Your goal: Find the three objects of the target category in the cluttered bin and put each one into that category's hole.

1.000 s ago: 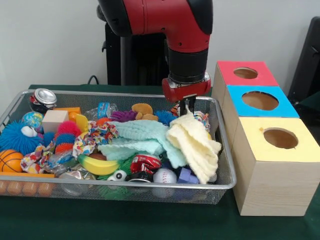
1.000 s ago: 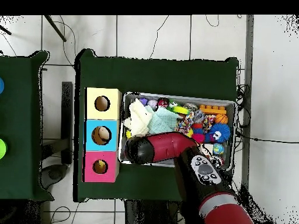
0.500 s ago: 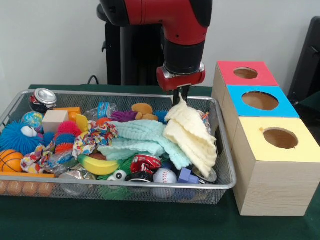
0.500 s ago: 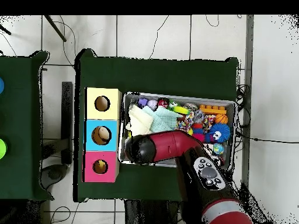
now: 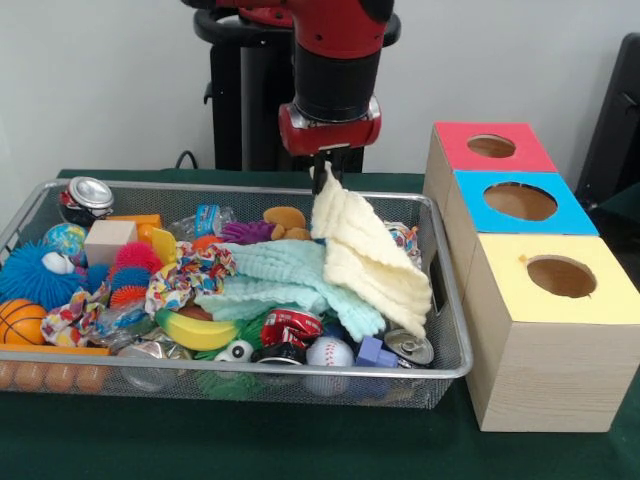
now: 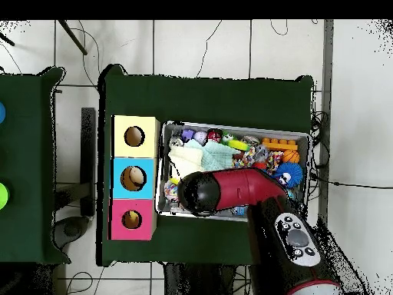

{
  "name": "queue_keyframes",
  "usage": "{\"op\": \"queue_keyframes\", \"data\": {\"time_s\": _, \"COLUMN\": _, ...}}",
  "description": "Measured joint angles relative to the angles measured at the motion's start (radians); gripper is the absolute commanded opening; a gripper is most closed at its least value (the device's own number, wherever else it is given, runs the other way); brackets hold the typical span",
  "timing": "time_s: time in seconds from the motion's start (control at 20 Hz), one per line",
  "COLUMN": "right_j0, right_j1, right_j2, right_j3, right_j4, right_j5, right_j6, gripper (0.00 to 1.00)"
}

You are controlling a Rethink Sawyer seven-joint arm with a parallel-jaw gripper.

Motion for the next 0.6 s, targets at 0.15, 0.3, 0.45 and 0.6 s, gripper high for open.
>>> {"op": "queue_keyframes", "data": {"time_s": 0.15, "right_j0": -0.011, "right_j1": -0.002, "right_j2": 0.004, "right_j3": -0.024, "right_j4": 0.000, "right_j5": 0.038, "right_j6": 0.000, "gripper": 0.00}}
{"op": "queue_keyframes", "data": {"time_s": 0.3, "right_j0": -0.019, "right_j1": -0.007, "right_j2": 0.014, "right_j3": -0.043, "right_j4": 0.000, "right_j5": 0.071, "right_j6": 0.000, "gripper": 0.00}}
{"op": "queue_keyframes", "data": {"time_s": 0.45, "right_j0": -0.030, "right_j1": -0.012, "right_j2": 0.032, "right_j3": -0.070, "right_j4": 0.000, "right_j5": 0.113, "right_j6": 0.000, "gripper": 0.00}}
{"op": "queue_keyframes", "data": {"time_s": 0.6, "right_j0": -0.037, "right_j1": -0.011, "right_j2": 0.045, "right_j3": -0.093, "right_j4": 0.000, "right_j5": 0.141, "right_j6": 0.000, "gripper": 0.00}}
